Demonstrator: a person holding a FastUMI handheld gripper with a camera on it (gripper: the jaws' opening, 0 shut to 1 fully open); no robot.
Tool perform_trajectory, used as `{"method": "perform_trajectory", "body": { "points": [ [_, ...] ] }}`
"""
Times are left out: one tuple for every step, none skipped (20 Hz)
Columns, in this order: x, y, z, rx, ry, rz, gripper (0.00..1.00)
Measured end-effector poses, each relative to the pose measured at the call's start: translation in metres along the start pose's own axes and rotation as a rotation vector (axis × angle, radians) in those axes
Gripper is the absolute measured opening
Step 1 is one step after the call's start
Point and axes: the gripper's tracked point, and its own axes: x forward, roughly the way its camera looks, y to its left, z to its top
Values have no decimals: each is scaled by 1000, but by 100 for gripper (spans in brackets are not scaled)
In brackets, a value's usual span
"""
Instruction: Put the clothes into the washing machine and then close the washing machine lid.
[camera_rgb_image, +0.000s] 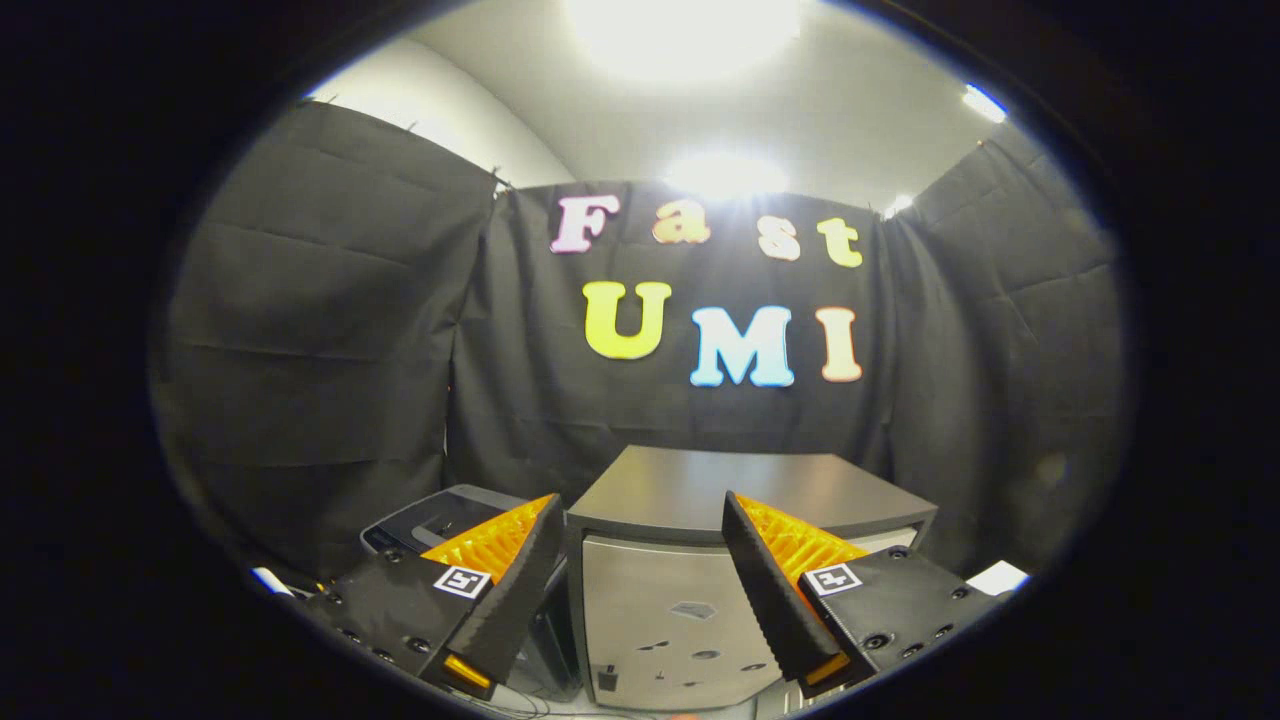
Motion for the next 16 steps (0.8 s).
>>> {"method": "perform_trajectory", "body": {
  "points": [
    [-16,-3,-11,3,12,9,98],
    [-28,-14,-21,4,14,-7,98],
    [-40,-24,-23,9,8,-25,98],
    [-49,-33,-24,13,-1,-44,98],
    [-58,-38,-25,12,-6,-57,98],
    [-66,-43,-28,5,-7,-63,98],
    [-69,-44,-30,-5,-6,-61,98],
    [-74,-46,-32,-16,-2,-58,98],
    [-77,-47,-32,-16,-1,-54,98],
    [-80,-48,-29,-13,-6,-53,98],
    [-83,-51,-27,-18,-9,-55,98],
    [-85,-52,-26,-26,-12,-51,98],
    [-87,-52,-25,-36,-17,-49,98],
    [-88,-53,-22,-45,-23,-45,98],
    [-89,-53,-21,-48,-27,-42,98],
    [-89,-53,-21,-50,-28,-40,98]
  ]
}}
